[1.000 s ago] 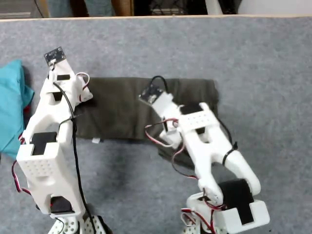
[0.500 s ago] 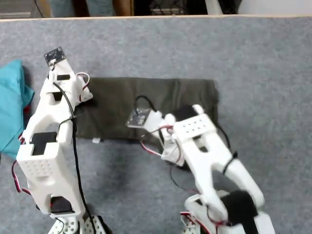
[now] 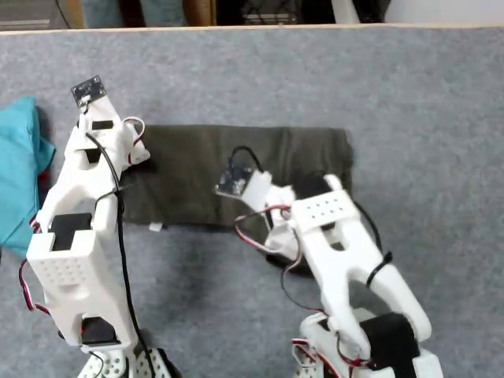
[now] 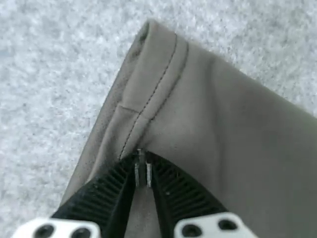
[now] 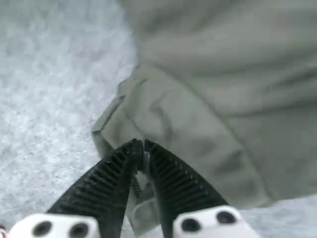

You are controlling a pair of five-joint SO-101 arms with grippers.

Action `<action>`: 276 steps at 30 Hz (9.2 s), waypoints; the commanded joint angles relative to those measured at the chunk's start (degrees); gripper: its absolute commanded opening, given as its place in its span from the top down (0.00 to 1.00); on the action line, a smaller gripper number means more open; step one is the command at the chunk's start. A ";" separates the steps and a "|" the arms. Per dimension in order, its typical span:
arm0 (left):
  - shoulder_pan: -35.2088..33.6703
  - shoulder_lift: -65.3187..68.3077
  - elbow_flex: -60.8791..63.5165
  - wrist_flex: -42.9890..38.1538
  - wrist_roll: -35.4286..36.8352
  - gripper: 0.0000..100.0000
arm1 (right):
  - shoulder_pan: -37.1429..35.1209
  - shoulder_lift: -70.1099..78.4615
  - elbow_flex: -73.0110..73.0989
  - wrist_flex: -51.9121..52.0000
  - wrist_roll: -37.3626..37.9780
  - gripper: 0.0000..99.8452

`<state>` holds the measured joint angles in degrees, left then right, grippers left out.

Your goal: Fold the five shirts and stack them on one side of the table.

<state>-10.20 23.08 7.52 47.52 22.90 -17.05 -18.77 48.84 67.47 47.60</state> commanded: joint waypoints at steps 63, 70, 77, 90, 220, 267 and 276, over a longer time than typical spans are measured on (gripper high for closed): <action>-0.13 0.18 -2.15 -0.09 0.62 0.96 | 3.96 -0.22 4.70 -10.64 0.62 0.98; -0.13 0.18 -2.15 -0.09 0.62 0.96 | -3.78 4.62 6.90 -10.55 0.09 0.99; -0.13 0.18 -2.15 -0.09 0.62 0.96 | 2.37 -3.30 5.93 -10.11 0.53 0.99; -0.13 0.18 -2.15 -0.09 0.62 0.96 | 5.63 -17.54 4.97 5.36 14.07 0.89; -0.04 0.09 -1.63 -0.35 0.62 0.96 | 19.96 61.32 -105.89 23.65 0.18 0.99; -12.70 8.00 -31.43 41.32 -16.09 0.75 | 44.22 94.99 -144.04 20.31 -44.04 0.99; -10.59 8.62 -41.01 49.41 -24.62 0.75 | 43.34 96.04 -144.66 20.40 -43.16 0.99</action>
<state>-22.42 32.13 -31.08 95.78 2.07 27.34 78.20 -92.97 87.60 3.56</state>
